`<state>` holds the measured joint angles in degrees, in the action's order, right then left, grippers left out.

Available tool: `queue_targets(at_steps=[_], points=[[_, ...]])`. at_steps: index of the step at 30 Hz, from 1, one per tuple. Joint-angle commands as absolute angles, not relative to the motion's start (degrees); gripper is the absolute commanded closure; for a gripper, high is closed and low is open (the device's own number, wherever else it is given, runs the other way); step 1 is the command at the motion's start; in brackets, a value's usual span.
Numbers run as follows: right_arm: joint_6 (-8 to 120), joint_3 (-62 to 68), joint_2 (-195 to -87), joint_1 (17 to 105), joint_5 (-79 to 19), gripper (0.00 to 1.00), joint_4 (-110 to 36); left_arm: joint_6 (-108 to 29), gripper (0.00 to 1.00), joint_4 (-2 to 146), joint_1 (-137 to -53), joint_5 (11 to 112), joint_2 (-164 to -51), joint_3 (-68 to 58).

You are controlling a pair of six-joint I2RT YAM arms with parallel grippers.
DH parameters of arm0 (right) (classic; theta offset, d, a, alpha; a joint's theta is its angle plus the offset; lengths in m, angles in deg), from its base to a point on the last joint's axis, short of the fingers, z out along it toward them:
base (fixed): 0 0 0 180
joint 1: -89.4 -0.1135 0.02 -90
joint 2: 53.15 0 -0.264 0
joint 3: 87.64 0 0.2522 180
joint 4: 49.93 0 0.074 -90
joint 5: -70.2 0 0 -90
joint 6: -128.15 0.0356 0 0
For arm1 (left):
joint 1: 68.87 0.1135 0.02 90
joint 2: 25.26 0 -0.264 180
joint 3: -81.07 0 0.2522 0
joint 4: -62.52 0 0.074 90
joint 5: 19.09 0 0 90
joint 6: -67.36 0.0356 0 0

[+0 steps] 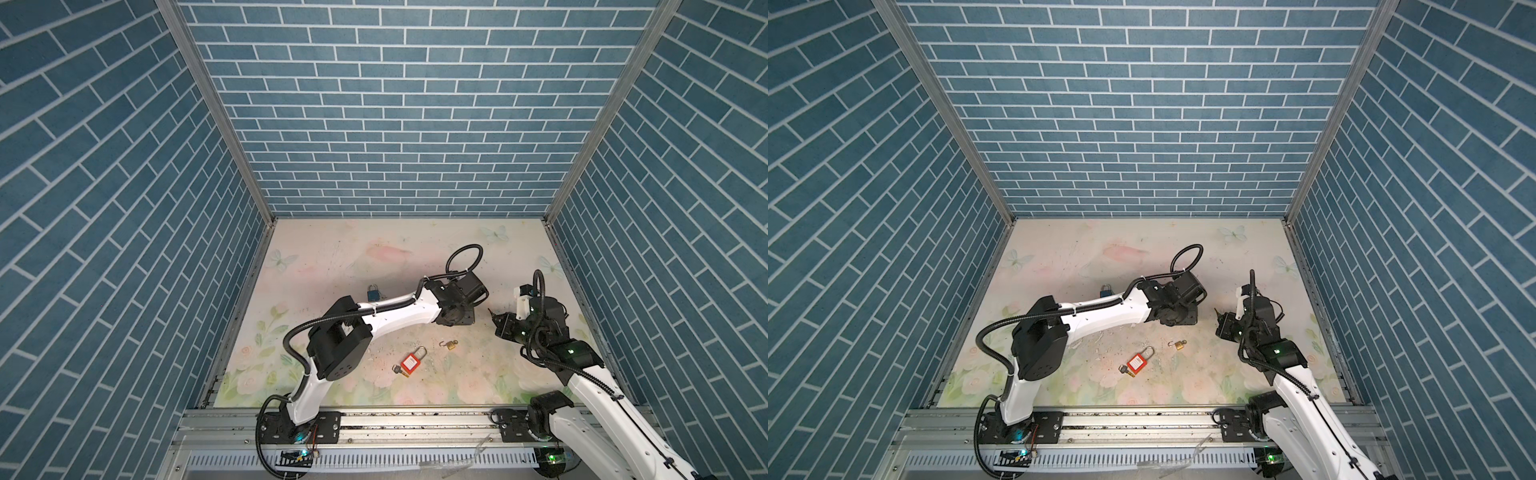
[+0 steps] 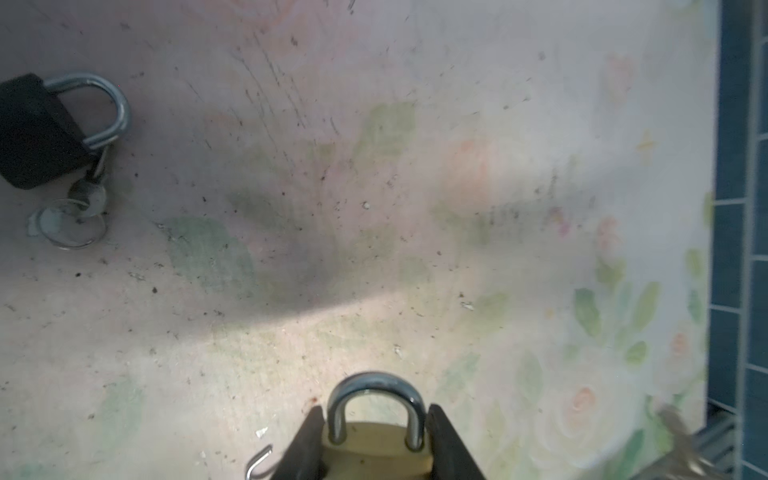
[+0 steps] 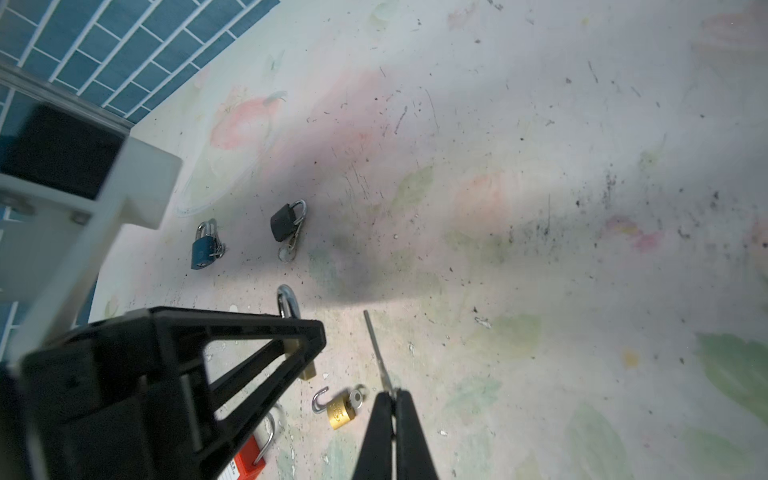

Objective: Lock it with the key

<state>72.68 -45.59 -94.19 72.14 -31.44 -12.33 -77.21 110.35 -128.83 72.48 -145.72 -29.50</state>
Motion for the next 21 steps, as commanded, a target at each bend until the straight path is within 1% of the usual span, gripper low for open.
queue_targets(at_steps=[1, 8, 14, 21], points=[[75.6, -46.3, -94.9, 73.0, -34.7, 1.0, -12.5, -74.9, 1.0, 112.9, -128.3, 75.3, -148.1, -33.5], [75.5, -46.7, -98.6, 73.1, -35.8, 1.0, -15.5, -74.2, 1.0, 113.8, -128.3, 74.5, -154.8, -40.5], [75.9, -47.6, -99.1, 73.5, -35.2, 1.0, -16.2, -73.5, 1.0, 116.9, -128.3, 73.7, -159.1, -46.3], [76.6, -48.8, -98.8, 75.1, -34.3, 1.0, -16.2, -74.0, 1.0, 116.9, -128.2, 72.2, -161.1, -47.3]])
